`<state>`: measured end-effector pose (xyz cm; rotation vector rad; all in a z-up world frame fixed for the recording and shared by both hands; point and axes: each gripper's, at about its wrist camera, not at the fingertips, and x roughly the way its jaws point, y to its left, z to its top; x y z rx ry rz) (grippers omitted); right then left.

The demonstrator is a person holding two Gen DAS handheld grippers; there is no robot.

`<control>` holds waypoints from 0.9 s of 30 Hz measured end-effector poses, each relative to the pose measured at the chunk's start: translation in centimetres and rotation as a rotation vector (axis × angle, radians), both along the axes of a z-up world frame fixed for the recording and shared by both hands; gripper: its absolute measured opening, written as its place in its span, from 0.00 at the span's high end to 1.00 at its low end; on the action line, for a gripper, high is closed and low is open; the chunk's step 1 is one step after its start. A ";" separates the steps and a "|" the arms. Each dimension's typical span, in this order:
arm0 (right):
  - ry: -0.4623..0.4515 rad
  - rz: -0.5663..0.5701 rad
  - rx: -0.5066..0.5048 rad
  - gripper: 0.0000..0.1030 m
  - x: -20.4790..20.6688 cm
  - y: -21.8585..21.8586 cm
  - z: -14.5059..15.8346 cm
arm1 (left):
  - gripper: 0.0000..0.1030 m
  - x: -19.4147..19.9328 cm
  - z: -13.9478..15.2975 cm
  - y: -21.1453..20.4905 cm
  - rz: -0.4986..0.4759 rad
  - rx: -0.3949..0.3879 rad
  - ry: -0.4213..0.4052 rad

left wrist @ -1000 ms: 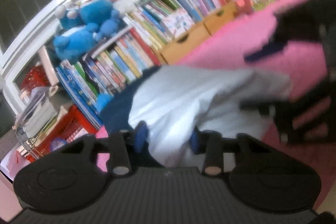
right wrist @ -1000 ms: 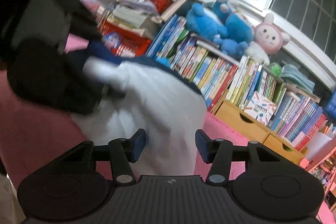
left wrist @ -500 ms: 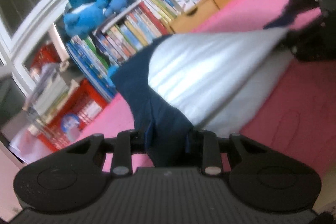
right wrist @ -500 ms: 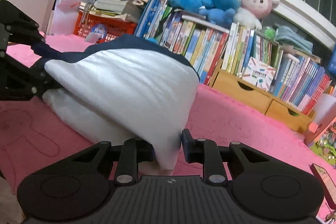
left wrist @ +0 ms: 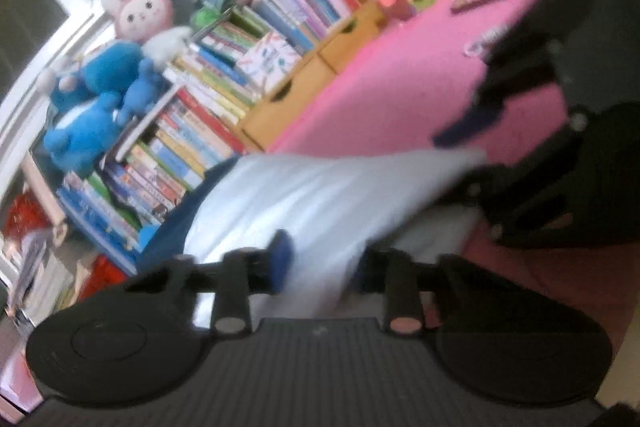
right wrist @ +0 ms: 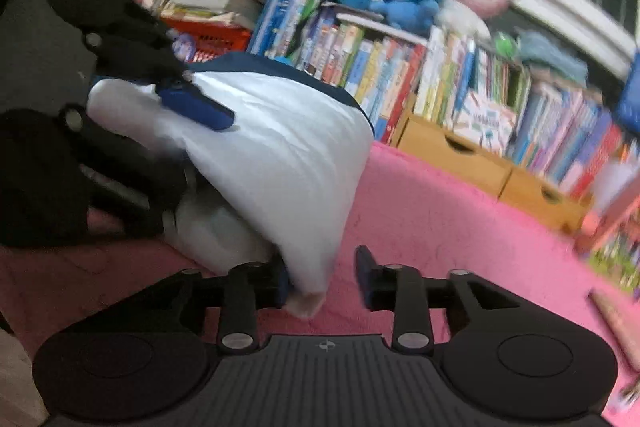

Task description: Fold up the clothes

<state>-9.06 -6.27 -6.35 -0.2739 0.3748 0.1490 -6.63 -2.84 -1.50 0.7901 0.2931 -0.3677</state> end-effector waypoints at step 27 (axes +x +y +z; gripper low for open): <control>0.049 0.004 0.287 0.81 1.6 -3.4 2.1 | 0.74 -3.6 1.9 10.3 0.431 -0.060 0.104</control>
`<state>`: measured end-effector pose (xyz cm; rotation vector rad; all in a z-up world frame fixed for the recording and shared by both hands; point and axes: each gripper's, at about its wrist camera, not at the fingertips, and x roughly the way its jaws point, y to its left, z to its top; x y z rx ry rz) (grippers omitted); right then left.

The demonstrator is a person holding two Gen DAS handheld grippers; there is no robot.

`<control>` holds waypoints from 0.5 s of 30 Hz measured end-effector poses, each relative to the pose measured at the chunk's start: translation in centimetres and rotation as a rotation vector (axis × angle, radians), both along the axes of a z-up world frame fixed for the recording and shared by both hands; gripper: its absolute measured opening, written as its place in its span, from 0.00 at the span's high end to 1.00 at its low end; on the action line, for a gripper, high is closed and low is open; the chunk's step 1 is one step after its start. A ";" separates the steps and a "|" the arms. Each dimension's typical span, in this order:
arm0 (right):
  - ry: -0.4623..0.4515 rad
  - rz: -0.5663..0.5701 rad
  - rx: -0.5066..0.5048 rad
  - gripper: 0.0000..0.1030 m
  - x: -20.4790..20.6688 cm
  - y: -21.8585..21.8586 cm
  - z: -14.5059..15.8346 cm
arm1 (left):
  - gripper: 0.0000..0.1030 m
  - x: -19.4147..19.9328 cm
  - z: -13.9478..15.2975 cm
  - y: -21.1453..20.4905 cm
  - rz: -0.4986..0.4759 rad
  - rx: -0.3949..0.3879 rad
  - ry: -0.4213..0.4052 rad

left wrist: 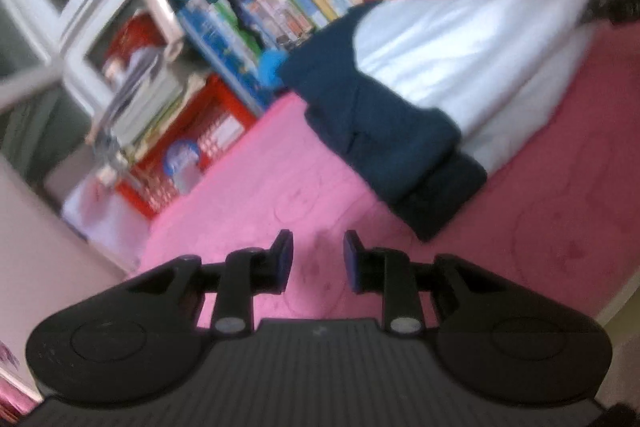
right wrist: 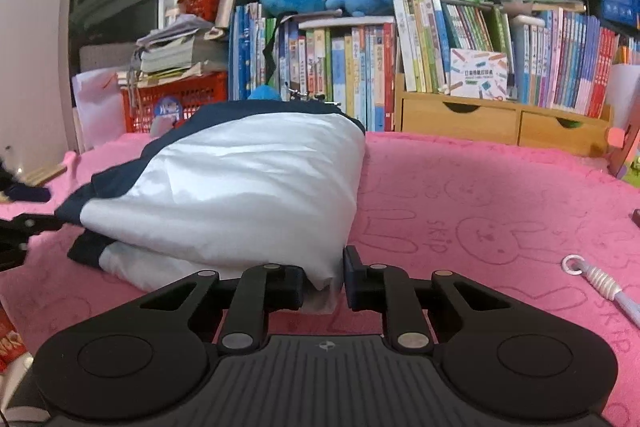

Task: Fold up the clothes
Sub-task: 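Press the folded bundle flat with the left gripper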

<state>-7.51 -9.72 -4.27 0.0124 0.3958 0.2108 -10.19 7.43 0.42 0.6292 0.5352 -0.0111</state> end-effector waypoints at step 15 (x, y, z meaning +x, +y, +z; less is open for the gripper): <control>-0.030 0.014 0.023 0.81 1.0 -0.1 2.5 | 0.63 1.7 -2.4 -13.1 -0.514 0.077 -0.016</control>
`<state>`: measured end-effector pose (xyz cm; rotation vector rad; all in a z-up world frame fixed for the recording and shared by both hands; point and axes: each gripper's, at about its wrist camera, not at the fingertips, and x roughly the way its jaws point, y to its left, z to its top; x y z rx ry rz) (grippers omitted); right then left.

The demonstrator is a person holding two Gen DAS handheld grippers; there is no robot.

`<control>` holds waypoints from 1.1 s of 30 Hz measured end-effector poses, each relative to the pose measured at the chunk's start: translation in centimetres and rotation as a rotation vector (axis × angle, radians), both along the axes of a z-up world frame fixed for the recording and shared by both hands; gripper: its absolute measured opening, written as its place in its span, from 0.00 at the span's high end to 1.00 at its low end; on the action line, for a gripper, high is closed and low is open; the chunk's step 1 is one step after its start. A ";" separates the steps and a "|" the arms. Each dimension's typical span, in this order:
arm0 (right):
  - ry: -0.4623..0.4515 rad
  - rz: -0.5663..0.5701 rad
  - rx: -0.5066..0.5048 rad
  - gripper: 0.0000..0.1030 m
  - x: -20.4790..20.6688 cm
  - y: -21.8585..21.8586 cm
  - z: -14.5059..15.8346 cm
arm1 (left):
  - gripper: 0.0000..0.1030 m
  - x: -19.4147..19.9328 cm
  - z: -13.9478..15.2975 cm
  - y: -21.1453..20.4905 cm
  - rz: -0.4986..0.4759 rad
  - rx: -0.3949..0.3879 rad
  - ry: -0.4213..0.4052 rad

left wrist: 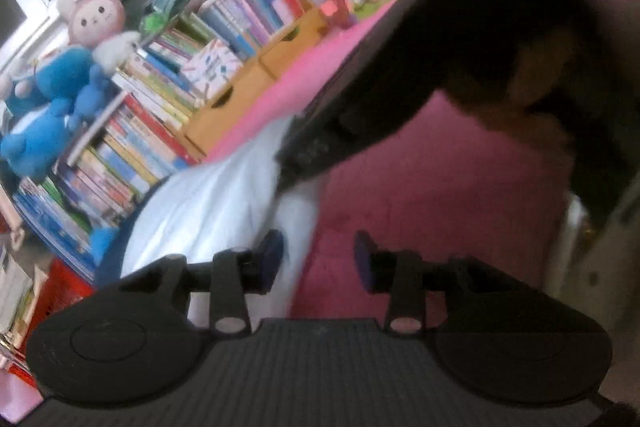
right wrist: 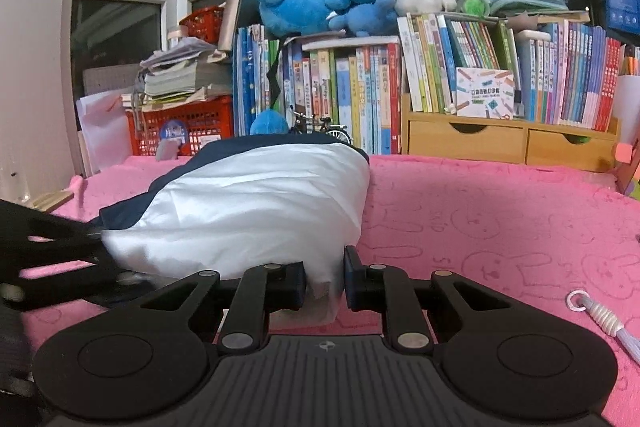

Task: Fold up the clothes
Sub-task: 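Press the folded bundle flat with the left gripper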

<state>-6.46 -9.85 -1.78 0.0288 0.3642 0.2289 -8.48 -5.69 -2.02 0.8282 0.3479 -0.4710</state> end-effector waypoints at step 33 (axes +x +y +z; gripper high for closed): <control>-0.036 0.001 -0.174 0.80 -1.3 1.2 -2.5 | 0.35 -2.5 3.3 4.4 0.103 0.032 -0.060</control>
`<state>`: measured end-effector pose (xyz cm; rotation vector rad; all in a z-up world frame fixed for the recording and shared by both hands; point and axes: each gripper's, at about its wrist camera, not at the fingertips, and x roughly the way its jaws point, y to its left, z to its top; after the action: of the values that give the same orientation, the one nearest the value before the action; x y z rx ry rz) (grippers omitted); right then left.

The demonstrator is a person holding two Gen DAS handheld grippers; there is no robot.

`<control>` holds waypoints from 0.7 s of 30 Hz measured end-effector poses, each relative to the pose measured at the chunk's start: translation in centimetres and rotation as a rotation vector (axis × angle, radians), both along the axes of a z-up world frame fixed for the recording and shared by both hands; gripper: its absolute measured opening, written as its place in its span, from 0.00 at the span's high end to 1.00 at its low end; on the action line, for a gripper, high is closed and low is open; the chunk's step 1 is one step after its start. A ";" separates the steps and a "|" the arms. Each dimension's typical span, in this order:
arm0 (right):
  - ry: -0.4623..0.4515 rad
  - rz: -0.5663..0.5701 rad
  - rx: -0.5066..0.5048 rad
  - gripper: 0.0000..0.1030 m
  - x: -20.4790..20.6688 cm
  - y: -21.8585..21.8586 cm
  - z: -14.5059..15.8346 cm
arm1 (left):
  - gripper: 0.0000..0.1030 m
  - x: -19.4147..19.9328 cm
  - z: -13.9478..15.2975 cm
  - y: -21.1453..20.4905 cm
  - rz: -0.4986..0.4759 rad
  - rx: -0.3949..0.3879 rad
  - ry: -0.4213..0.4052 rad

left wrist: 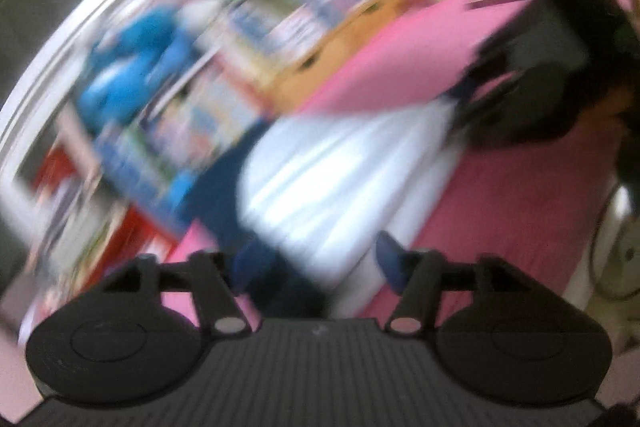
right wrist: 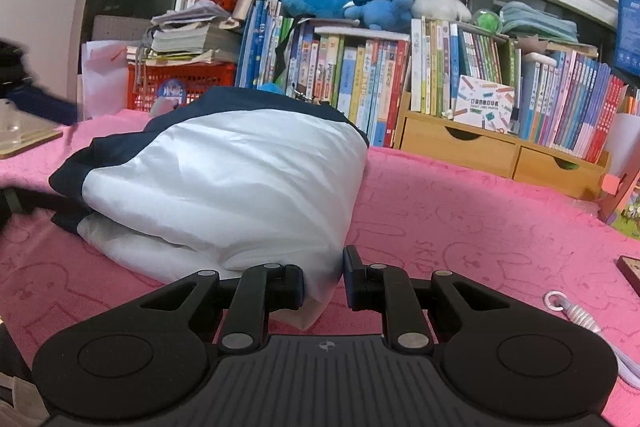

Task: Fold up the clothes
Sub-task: 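Press the folded bundle flat with the left gripper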

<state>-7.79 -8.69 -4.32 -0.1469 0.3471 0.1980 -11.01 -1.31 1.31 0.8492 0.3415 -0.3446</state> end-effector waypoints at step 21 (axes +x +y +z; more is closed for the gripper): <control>-0.002 -0.006 -0.035 0.74 -0.4 0.9 -0.2 | 0.74 3.4 -5.3 2.1 0.231 0.054 0.064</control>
<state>-8.23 -7.83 -4.52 -0.1809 0.3496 0.1855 -7.58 0.81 -4.01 0.8428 0.5056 -0.1490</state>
